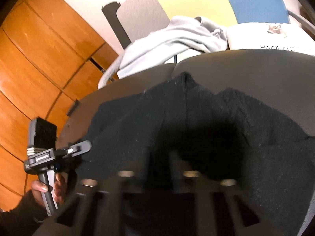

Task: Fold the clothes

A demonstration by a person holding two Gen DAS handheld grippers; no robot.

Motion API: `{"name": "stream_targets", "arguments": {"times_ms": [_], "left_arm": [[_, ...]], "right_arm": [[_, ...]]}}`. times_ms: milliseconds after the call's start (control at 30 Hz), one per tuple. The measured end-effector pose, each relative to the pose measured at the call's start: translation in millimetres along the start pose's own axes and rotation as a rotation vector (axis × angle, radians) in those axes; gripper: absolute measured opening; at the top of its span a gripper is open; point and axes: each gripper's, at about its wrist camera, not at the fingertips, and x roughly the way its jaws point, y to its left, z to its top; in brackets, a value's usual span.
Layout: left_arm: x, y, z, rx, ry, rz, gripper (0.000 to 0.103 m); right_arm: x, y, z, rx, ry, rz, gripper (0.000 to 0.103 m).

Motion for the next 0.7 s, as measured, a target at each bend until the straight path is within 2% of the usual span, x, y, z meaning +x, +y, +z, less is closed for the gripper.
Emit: {"name": "stream_targets", "arguments": {"times_ms": [133,300,367,567,700], "left_arm": [[-17.2,-16.9,-1.1,0.081,-0.052,0.015,0.003],[-25.9,-23.4,-16.5,0.137,-0.044,0.04,0.003],[-29.3,-26.0,-22.6,0.159,-0.041,0.05,0.003],[-28.0,-13.2,-38.8,0.148,-0.022,0.104,0.004],[-37.9,-12.5,-43.2,0.153,-0.04,0.135,0.004]], "right_arm": [[-12.2,11.9,-0.5,-0.03,-0.023,0.004,0.009],[-47.5,30.4,-6.7,-0.074,-0.071,0.034,0.009],[-54.3,29.1,-15.2,-0.068,-0.072,0.015,0.009],[-34.0,1.8,-46.8,0.023,-0.009,-0.038,0.009],[-36.5,2.9,-52.8,0.022,-0.018,-0.045,0.009]]}}
